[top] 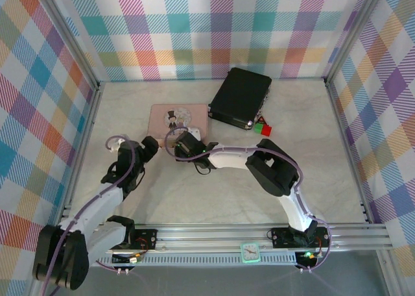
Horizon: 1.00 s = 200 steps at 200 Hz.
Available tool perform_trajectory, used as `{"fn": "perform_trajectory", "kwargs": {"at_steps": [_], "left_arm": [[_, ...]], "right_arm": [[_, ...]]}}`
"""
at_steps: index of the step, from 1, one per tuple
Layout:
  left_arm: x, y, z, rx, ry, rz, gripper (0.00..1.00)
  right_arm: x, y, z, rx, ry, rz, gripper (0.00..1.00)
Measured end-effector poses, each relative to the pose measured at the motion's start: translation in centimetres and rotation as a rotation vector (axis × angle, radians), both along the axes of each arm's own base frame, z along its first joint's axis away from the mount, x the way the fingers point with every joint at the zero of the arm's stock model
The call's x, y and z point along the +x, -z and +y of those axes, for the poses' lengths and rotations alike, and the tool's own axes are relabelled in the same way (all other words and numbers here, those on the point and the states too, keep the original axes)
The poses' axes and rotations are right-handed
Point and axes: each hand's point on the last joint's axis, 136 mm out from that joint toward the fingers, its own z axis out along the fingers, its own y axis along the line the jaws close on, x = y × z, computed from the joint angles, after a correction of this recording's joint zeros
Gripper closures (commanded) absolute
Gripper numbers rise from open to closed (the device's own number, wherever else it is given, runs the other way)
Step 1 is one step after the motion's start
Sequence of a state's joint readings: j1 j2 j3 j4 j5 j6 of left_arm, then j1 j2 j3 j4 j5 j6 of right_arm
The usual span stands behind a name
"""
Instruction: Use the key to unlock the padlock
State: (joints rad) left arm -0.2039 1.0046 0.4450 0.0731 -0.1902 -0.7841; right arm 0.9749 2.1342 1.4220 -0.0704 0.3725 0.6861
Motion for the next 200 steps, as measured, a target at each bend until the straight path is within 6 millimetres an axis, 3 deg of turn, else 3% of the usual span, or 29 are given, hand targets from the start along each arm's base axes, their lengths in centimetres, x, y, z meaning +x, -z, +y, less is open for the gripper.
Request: {"fn": "perform_trajectory", "kwargs": {"at_steps": [43,76,144,200], "left_arm": [[3.3,-1.0,1.1,-0.007,-0.018,-0.029,0.07],[4.8,-0.5,2.0,-0.017,-0.02,-0.031,0.08],[6.9,0.4,-0.1,-0.024,0.109,-0.008,0.1],[6.7,0.8,-1.4,-0.063,0.173,-0.008,0.11]], "right_arm": [[0.9,0.7,0.0,-0.022,0.055,0.0,0.37],[1.0,0.8,-0.2,-0.015,0.087,0.008,0.44],[1.0,0.8,-0.4,-0.026,0.089,0.003,0.69],[1.4,0.7,-0.9,-0.054,-0.025,-0.085,0.75]]}}
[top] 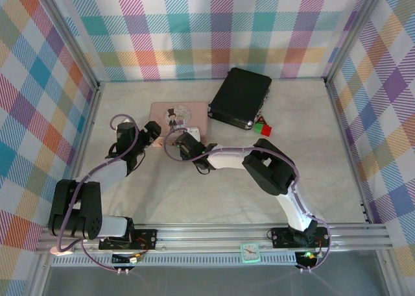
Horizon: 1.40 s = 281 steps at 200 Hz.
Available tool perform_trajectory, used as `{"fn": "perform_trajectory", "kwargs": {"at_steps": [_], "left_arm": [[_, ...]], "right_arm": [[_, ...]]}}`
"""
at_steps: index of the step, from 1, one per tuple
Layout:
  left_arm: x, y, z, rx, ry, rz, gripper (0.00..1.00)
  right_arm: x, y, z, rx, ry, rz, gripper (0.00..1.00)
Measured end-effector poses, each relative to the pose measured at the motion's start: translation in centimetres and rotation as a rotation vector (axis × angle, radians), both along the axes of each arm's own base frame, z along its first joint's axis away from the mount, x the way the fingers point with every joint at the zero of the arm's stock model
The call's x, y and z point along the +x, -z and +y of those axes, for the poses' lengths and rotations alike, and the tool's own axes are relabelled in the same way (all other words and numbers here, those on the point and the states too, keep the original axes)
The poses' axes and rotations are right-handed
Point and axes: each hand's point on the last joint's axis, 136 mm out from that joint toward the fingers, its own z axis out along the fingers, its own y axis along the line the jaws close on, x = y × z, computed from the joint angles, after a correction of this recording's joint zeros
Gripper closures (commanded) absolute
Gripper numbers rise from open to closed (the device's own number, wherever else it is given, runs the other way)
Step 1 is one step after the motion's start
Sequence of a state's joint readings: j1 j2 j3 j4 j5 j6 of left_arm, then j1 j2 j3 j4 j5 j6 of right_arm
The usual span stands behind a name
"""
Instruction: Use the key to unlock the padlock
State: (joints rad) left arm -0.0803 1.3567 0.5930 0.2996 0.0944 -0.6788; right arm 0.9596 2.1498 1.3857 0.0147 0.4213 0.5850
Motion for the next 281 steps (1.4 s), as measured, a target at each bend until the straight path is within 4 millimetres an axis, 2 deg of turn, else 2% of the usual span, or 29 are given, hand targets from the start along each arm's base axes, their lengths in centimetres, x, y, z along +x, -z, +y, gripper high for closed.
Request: {"fn": "perform_trajectory", "kwargs": {"at_steps": [34,74,102,157,198,258,281], "left_arm": [[-0.8,1.0,-0.6,-0.027,0.029,0.023,0.12],[-1.1,1.2,-1.4,-0.072,0.054,0.019,0.12],[-1.2,1.1,-2.1,-0.1,0.074,0.013,0.13],[-1.4,1.2,-3.5,-0.142,0.102,0.011,0.13],[-1.6,1.5,-3.7,-0.155,0.102,0.021,0.14],[-2.2,1.5,-4.2,-0.175,0.121,0.026,0.34],[-2.6,1.2,-4.5,-0.178,0.138,0.018,0.35]], "right_arm": [[0.2,-0.2,0.1,-0.004,-0.1,-0.03,0.78],[0.2,-0.5,0.7,-0.01,-0.172,-0.041,0.78],[0.3,-1.5,1.8,0.014,-0.207,-0.045,0.78],[0.1,-2.2,2.5,0.081,-0.167,0.001,0.79],[0.0,-2.6,3.1,0.13,-0.164,0.008,0.8],[-0.1,-3.1,4.0,0.187,-0.189,0.0,0.8],[-0.1,-3.1,3.9,0.214,-0.185,0.011,0.81]]}}
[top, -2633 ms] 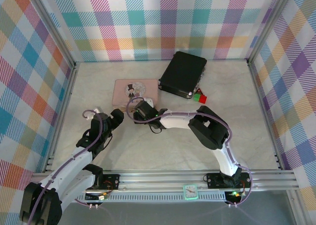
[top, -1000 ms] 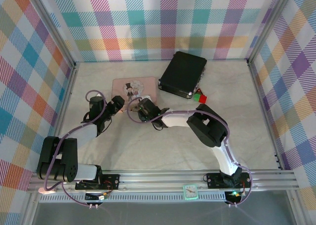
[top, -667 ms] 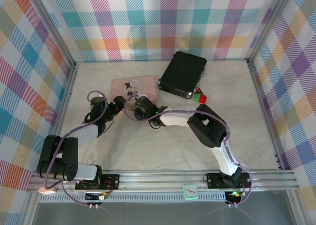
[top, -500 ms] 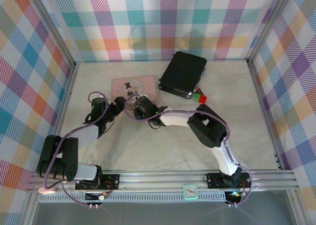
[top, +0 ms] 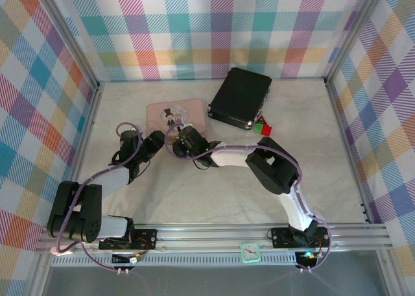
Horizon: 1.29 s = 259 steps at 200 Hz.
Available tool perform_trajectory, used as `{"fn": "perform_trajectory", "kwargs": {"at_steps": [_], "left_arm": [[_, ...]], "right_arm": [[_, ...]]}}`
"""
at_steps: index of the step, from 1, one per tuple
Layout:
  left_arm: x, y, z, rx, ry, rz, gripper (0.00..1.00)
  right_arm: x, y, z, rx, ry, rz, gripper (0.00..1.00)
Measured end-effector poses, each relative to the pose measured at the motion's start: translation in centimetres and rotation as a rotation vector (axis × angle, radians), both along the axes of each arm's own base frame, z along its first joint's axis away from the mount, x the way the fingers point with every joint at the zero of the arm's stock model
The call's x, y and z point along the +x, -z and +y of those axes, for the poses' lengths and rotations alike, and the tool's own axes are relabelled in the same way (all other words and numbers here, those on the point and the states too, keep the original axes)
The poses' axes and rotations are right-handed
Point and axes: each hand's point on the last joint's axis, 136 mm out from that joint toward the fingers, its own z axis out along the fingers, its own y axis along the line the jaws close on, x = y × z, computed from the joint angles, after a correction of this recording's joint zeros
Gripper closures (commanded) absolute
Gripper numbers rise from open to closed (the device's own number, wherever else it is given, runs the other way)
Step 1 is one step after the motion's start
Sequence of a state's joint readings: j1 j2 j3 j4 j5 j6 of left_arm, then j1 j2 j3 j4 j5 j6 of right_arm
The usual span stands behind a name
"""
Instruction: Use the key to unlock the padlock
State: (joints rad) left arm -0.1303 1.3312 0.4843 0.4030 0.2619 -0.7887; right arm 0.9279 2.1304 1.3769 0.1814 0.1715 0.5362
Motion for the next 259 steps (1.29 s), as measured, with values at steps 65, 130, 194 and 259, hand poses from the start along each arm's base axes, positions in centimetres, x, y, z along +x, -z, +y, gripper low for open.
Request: {"fn": "perform_trajectory", "kwargs": {"at_steps": [65,130,194,259], "left_arm": [[-0.5,-0.5,-0.5,0.006,0.034,-0.021,0.41],[-1.1,-0.6,-2.6,0.018,0.12,-0.034,0.46],[0.2,-0.4,-3.3,0.073,0.164,-0.049,0.62],[2.0,-0.6,-4.2,0.08,0.2,-0.08,0.82]], "right_arm": [[0.2,-0.6,-0.4,0.128,0.001,0.089,0.81],[0.3,-1.0,-0.3,0.193,0.003,0.126,0.82],[0.5,-1.2,-0.5,0.222,0.004,0.145,0.83],[0.3,-0.8,-0.7,0.23,0.005,0.168,0.83]]}}
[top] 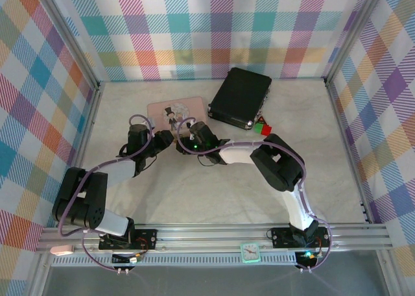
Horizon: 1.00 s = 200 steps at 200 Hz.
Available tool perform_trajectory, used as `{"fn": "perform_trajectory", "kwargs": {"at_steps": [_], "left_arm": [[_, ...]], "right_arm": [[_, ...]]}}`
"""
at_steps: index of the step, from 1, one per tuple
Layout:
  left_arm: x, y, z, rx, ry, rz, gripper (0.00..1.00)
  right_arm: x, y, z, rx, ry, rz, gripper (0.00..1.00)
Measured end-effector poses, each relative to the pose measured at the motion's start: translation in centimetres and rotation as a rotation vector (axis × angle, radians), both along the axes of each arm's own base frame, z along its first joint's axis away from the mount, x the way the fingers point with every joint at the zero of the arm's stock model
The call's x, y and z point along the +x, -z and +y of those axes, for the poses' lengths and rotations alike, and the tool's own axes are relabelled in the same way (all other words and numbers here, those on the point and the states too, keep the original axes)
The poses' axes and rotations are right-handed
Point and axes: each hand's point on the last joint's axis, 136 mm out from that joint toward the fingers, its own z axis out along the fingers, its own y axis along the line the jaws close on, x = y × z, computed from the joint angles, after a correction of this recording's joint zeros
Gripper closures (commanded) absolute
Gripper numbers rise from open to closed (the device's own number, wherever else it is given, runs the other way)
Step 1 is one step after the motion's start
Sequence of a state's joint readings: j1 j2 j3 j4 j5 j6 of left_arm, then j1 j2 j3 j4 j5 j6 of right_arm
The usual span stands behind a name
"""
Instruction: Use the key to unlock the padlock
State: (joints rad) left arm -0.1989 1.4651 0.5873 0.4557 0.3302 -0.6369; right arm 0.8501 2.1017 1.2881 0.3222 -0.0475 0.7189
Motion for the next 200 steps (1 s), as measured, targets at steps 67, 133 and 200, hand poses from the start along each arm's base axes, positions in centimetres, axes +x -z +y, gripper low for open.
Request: {"fn": "perform_trajectory", "kwargs": {"at_steps": [67,133,200], "left_arm": [[0.4,0.0,-0.2,0.01,0.011,-0.017,1.0],[-0.6,-4.7,0.2,0.002,-0.006,-0.108,1.0],[-3.8,-5.7,-1.5,0.006,0.06,-0.065,1.0]], "right_arm": [[0.1,-0.1,-0.5,0.007,0.002,0.011,0.54],[0.4,-4.6,-4.1,0.074,0.041,-0.033,0.35],[-0.3,-7.2,-10.3,0.015,0.111,-0.055,0.22]]}}
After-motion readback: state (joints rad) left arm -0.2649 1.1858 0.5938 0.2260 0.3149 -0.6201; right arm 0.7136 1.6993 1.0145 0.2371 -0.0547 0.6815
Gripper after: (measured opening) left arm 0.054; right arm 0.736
